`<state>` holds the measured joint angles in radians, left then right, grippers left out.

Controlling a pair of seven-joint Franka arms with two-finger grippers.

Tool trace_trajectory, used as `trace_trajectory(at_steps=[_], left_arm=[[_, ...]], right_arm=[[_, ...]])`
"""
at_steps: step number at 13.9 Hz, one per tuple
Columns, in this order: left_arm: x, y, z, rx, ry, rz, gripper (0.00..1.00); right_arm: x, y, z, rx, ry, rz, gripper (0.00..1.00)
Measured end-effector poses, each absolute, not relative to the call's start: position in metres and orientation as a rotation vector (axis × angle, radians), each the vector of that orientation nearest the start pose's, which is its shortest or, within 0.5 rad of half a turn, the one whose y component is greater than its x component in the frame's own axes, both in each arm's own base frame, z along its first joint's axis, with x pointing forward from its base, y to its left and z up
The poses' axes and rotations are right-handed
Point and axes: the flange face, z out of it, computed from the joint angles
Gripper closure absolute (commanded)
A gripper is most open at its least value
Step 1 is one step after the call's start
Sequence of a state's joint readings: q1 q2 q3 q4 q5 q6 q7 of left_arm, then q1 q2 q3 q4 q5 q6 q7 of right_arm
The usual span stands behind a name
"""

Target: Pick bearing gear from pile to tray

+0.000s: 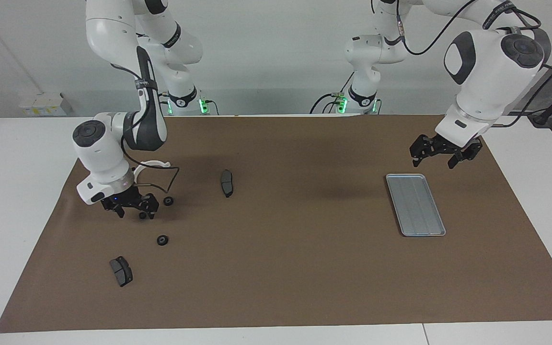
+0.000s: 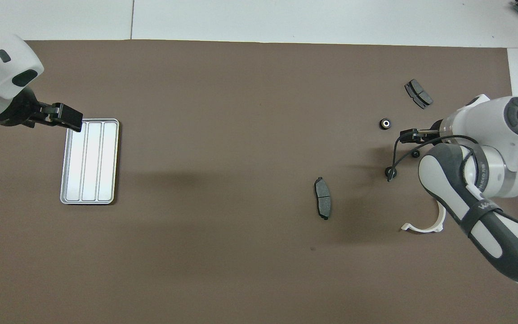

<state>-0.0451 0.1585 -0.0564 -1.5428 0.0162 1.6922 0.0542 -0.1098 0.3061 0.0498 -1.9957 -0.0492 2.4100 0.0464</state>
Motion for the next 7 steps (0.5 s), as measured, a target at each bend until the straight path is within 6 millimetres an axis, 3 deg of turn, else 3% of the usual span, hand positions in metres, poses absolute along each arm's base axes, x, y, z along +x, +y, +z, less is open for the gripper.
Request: trace_trajectory(at_steps=[5,7], left_arm=[[0.607,-0.058,0.556,-3.125,0.246,0.013,0.0],[0.607,-0.058,0.556,-3.125,0.246,0.013,0.0]], right_arm=[[0.603,-0.04,0.294,-3.158,0.095,-0.11,0.26],[0.599,-0.04,0.289,-3.158,0.095,-0.093,0.31]])
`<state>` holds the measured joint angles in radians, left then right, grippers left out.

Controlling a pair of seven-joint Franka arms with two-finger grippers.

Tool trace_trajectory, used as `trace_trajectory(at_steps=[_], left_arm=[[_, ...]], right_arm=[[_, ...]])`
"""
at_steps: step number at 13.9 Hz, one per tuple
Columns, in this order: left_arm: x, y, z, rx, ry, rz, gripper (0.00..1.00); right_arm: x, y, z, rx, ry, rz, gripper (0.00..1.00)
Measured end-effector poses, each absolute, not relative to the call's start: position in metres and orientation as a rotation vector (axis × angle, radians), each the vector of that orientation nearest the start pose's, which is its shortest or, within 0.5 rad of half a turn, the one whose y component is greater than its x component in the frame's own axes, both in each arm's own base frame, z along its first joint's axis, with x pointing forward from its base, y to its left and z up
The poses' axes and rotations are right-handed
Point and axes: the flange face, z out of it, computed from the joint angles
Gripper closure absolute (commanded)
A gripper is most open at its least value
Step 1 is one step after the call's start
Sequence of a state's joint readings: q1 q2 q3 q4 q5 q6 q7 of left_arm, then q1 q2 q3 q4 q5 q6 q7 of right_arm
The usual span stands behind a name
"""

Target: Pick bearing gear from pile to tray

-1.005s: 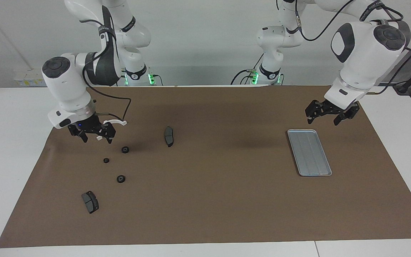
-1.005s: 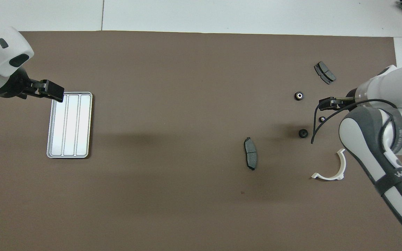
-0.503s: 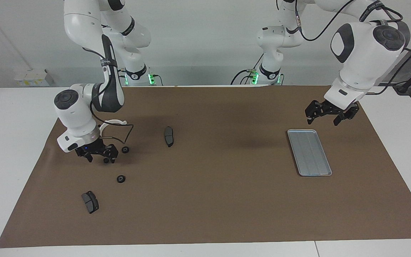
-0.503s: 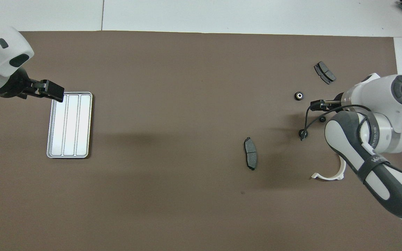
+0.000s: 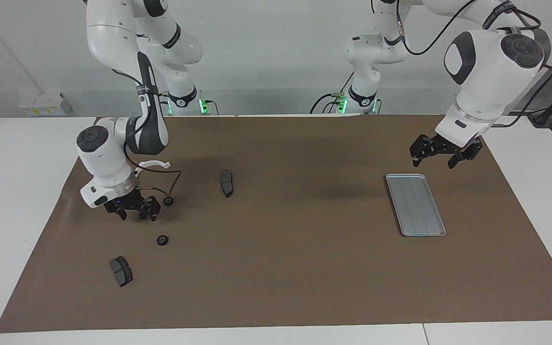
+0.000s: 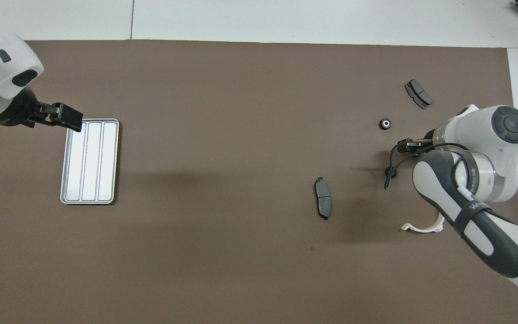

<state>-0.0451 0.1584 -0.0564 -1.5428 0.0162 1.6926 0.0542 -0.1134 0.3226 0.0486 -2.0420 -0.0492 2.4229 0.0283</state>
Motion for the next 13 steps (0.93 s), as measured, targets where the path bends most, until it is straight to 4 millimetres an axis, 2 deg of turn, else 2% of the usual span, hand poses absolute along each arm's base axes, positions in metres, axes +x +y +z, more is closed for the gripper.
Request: trace_trajectory(at_steps=[2,3,4,5,9,11,13], left_arm=[[0.607,-0.058,0.556,-3.125,0.246,0.013,0.0],[0.607,-0.058,0.556,-3.125,0.246,0.014,0.0],[0.607,-0.058,0.556,-3.125,0.246,0.013,0.0],[0.607,-0.058,0.556,-3.125,0.246,0.013,0.0],[0.607,-0.058,0.556,-3.124,0.246,0.014,0.0],[0.607,-0.058,0.556,-3.124,0.246,0.014,0.0],[0.607,-0.058,0.556,-3.124,0.246,0.015,0.0]], right_arm=[[0.597,-0.04,0.286,-3.159,0.087,-0.081,0.44],[0.595,-0.04,0.284,-3.159,0.074,-0.074,0.55],[0.595,-0.041,0.286,-3.159,0.071,-0.076,0.72],[0.593,-0.043,0.288,-3.16,0.077,-0.068,1.0],[0.591,-0.046,0.292,-3.161,0.072,-0.07,1.0],[0.593,-0.043,0.302,-3.161,0.06,-0.1,1.0],[0.599,-0.032,0.318,-3.16,0.03,-0.141,1.0]])
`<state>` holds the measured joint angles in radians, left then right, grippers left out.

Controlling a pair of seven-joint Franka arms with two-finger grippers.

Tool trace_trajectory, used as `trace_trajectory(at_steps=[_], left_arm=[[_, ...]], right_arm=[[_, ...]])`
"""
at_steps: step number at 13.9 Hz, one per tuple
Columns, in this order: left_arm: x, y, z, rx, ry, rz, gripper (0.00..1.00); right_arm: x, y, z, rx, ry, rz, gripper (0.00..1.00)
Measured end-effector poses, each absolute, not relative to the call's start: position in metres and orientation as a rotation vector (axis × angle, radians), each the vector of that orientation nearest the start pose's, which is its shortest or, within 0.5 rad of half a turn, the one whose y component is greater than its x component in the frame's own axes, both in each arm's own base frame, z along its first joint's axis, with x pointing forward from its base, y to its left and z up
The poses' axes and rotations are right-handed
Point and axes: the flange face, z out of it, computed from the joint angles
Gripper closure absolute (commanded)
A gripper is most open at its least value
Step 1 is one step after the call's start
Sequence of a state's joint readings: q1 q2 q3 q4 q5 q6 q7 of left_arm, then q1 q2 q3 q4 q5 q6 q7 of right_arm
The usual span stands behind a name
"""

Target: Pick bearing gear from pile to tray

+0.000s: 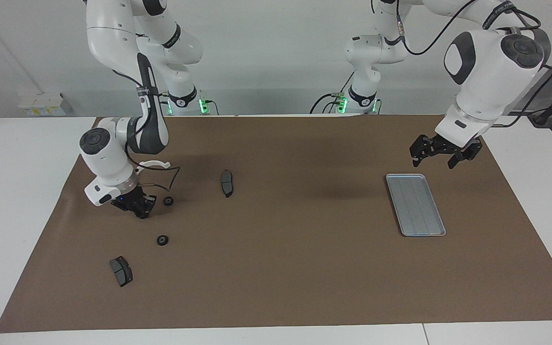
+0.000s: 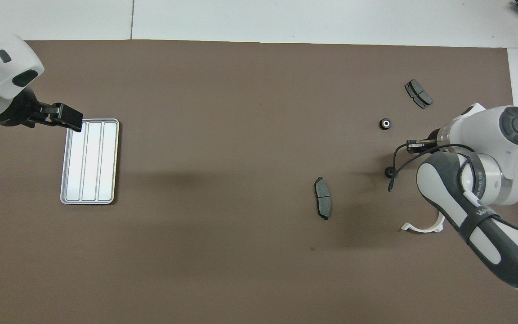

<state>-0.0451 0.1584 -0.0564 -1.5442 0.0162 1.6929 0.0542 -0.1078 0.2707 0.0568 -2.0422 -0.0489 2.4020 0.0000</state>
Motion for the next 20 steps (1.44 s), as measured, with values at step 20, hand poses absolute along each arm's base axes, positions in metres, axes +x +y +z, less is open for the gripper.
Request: trace_trajectory(at_steps=[20], left_arm=[[0.607,-0.058,0.554,-3.124,0.246,0.019,0.0]], right_arm=[[0.572,0.361,0.381,-2.982,0.424,-0.225,1.0]])
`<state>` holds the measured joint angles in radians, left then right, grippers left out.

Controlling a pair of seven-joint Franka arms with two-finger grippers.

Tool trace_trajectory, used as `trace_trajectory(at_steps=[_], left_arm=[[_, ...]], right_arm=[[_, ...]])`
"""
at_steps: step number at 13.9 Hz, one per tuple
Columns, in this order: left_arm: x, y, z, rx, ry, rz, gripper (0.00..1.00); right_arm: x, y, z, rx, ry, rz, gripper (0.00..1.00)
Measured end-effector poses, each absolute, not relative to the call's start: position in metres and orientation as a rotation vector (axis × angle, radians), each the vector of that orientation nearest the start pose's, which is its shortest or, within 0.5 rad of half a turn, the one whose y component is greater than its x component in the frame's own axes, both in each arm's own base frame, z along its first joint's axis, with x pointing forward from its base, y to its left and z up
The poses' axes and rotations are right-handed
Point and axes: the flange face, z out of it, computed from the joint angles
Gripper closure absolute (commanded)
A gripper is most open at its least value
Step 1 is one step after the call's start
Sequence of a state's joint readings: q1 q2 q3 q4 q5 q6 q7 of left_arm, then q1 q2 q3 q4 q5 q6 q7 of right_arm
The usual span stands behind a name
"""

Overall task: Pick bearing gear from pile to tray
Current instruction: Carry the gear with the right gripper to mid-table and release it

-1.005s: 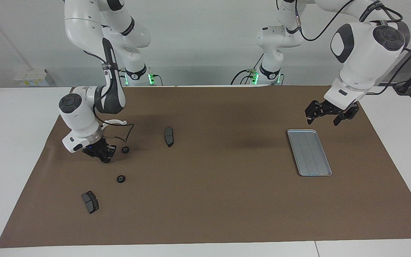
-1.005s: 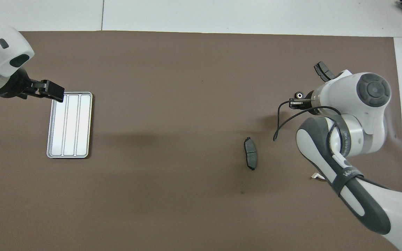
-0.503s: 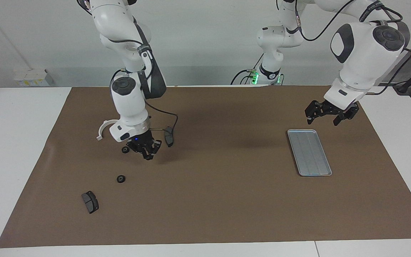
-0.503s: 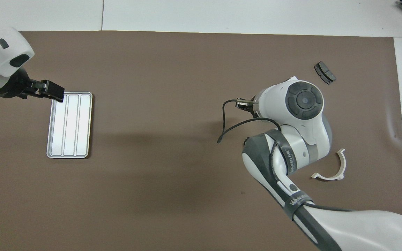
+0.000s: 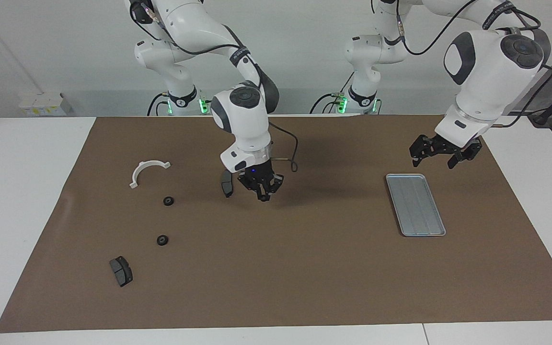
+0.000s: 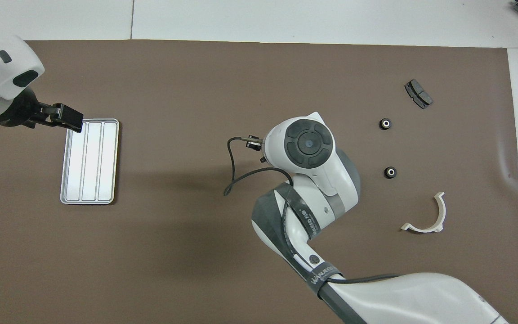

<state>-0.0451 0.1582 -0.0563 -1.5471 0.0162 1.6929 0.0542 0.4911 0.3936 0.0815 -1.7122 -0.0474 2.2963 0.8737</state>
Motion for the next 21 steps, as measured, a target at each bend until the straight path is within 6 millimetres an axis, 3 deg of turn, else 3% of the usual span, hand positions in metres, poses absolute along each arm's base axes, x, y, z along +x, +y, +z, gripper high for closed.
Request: trace_trajectory(at_steps=[3,8,9,10,11,12,17,19,21], left_arm=[[0.607,-0.058,0.554,-3.124,0.246,0.021,0.0],[0.603,-0.07,0.552,-3.121,0.281,0.021,0.0],[0.603,-0.071,0.552,-3.121,0.284,0.016,0.0],[0.602,-0.072,0.552,-3.121,0.285,0.011,0.0],[0.602,-0.071,0.552,-3.121,0.285,0.009,0.0],[0.602,-0.071,0.552,-3.121,0.285,0.008,0.0],[0.601,-0.071,0.552,-3.121,0.285,0.006,0.0],[0.602,-0.072,0.552,-3.121,0.282,0.005,0.0],[0.603,-0.072,0.553,-3.124,0.257,-0.013,0.0]], right_arm=[[0.566,0.408,0.359,-2.988,0.475,-0.222,1.0],[0.554,0.438,0.322,-3.031,0.468,-0.208,1.0],[0.552,0.441,0.317,-3.04,0.462,-0.207,0.73],[0.55,0.442,0.311,-3.05,0.457,-0.201,0.35],[0.549,0.44,0.305,-3.06,0.456,-0.193,0.09],[0.548,0.438,0.302,-3.067,0.458,-0.187,0.0],[0.562,0.422,0.305,-3.061,0.503,-0.208,0.0],[0.577,0.4,0.318,-3.046,0.545,-0.232,0.0],[0.595,0.367,0.334,-3.042,0.548,-0.257,0.0]])
